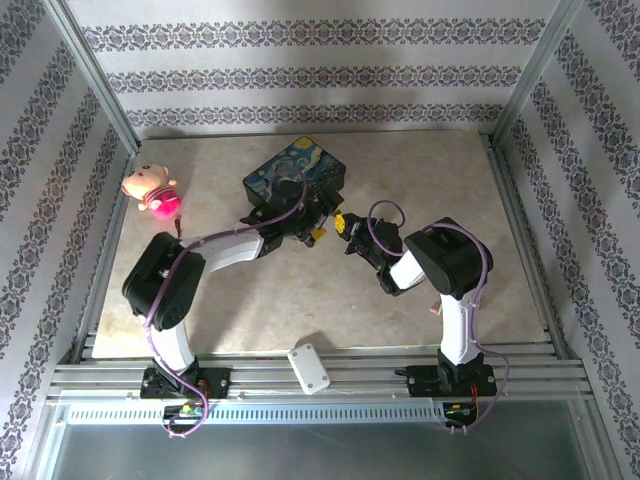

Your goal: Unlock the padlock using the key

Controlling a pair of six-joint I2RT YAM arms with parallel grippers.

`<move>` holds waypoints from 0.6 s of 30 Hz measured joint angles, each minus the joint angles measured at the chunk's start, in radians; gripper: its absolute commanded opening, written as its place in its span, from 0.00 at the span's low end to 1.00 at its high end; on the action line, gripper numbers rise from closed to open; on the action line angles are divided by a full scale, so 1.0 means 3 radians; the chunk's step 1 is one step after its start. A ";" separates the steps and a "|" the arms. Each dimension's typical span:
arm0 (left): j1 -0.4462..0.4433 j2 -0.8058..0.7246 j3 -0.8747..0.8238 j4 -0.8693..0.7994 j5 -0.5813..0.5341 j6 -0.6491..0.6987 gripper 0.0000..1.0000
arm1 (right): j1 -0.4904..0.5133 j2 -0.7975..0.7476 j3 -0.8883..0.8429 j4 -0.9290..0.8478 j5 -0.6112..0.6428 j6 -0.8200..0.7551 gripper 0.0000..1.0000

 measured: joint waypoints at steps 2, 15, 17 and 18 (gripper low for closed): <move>0.0009 -0.0146 0.0000 -0.0019 -0.0055 0.0085 0.99 | 0.0001 -0.0015 -0.0029 -0.0001 0.0015 -0.0028 0.00; 0.0009 -0.0778 -0.0020 -0.0594 -0.0659 0.0835 0.99 | 0.0098 -0.0387 -0.0582 -0.0001 0.0043 -0.0671 0.16; 0.0009 -0.0848 -0.0020 -0.0651 -0.0744 0.0921 0.99 | 0.0122 -0.0385 -0.0572 0.0003 0.0009 -0.0799 0.27; 0.0009 -0.0876 -0.0020 -0.0674 -0.0782 0.0963 0.99 | 0.0132 -0.0380 -0.0562 0.0005 -0.0018 -0.0876 0.27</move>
